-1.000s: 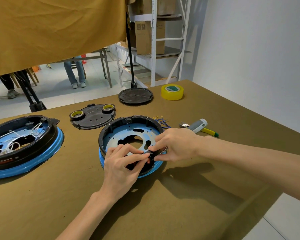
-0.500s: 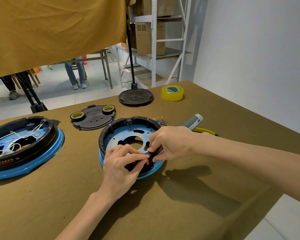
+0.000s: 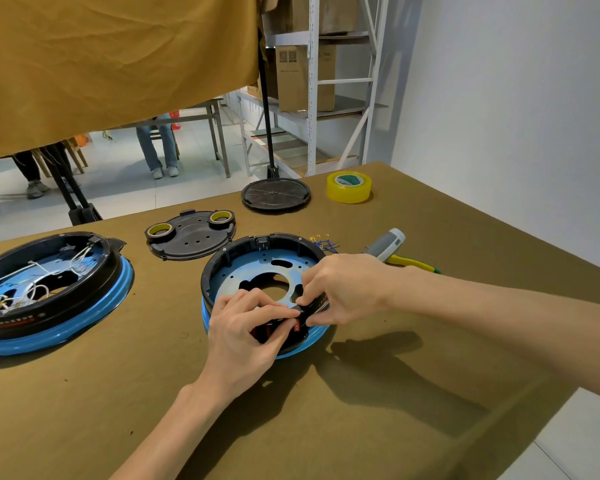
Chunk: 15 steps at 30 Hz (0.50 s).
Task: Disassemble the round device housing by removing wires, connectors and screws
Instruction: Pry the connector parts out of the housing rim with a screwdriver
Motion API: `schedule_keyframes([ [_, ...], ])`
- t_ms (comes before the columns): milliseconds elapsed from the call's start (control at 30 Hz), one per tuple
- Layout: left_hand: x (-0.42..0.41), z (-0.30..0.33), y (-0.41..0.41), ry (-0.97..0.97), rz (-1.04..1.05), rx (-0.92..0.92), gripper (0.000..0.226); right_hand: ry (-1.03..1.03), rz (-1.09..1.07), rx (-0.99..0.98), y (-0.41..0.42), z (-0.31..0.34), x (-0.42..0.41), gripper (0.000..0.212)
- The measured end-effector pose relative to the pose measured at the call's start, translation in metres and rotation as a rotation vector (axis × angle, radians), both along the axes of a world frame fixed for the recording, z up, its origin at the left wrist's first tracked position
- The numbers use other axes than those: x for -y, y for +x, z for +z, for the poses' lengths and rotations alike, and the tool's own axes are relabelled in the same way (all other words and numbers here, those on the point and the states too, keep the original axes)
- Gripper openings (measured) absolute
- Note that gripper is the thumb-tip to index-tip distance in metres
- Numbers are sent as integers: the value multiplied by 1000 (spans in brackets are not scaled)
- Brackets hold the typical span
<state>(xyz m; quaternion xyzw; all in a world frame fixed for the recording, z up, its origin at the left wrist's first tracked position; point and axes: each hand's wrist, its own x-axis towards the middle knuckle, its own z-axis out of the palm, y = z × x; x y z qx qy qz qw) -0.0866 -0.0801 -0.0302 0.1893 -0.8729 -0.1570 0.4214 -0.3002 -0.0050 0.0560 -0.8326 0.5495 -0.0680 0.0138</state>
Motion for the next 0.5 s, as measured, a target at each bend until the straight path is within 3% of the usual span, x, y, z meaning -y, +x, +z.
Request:
schedule_keyframes([
  [100, 0, 1, 0, 10, 1, -3, 20, 3, 56, -57, 2, 5, 10, 23],
  [300, 4, 4, 1, 28, 7, -10, 16, -105, 91, 159, -12, -21, 0, 32],
  [500, 4, 5, 2, 38, 0, -2, 19, -247, 158, 148, -16, -41, -1, 33],
])
